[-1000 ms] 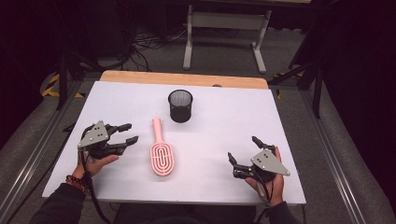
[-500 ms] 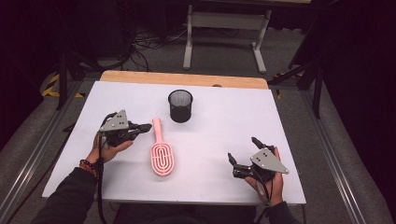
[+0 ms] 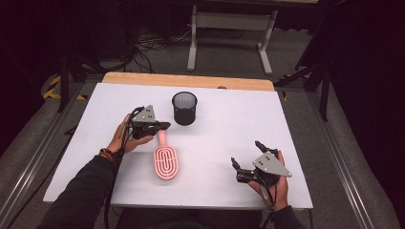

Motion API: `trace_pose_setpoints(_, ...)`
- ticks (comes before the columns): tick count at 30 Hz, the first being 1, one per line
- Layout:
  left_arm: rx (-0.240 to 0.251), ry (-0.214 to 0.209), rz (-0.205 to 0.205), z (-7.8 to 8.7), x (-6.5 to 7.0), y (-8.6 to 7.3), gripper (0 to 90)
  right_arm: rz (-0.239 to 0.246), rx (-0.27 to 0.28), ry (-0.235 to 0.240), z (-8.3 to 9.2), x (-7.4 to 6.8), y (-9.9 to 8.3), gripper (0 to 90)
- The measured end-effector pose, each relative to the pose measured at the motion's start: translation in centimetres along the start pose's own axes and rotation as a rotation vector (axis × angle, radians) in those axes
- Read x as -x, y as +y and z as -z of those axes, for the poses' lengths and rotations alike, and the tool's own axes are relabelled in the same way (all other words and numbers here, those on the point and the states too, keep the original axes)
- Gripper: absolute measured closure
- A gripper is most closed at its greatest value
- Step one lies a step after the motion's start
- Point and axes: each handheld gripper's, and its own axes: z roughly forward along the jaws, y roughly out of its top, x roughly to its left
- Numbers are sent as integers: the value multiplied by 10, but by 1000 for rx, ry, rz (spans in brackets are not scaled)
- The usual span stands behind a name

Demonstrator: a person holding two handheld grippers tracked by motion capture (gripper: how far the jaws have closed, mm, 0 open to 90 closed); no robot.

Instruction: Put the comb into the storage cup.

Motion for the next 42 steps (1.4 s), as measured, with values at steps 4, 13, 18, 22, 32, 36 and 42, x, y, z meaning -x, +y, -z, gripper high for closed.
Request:
trace_pose_setpoints(4, -53, 1, -12, -10, -4, 3, 899, 5, -6, 4, -1, -1, -1, 62)
trace_pose_setpoints(13, -202, 11, -37, -35, -15, 7, 899, 9, -10, 15, -2, -2, -1, 62)
trace_pose_setpoints(18, -239, 19, -32, -41, -16, 4, 898, 16, -13, 25, -3, -2, -2, 62)
trace_pose_setpoints(22, -268, 34, -23, -42, -20, 0, 898, 24, -13, 33, -2, -3, -2, 62)
trace_pose_setpoints(32, -323, 44, 4, -42, -24, -11, 898, 32, -21, 38, -3, -4, -2, 62)
trace_pose_setpoints(36, -348, 53, -18, -33, -20, -17, 898, 33, -22, 38, -3, -4, -2, 62)
trace_pose_setpoints(42, -353, 59, -3, -24, -15, -29, 897, 31, -13, 30, -2, -3, -1, 62)
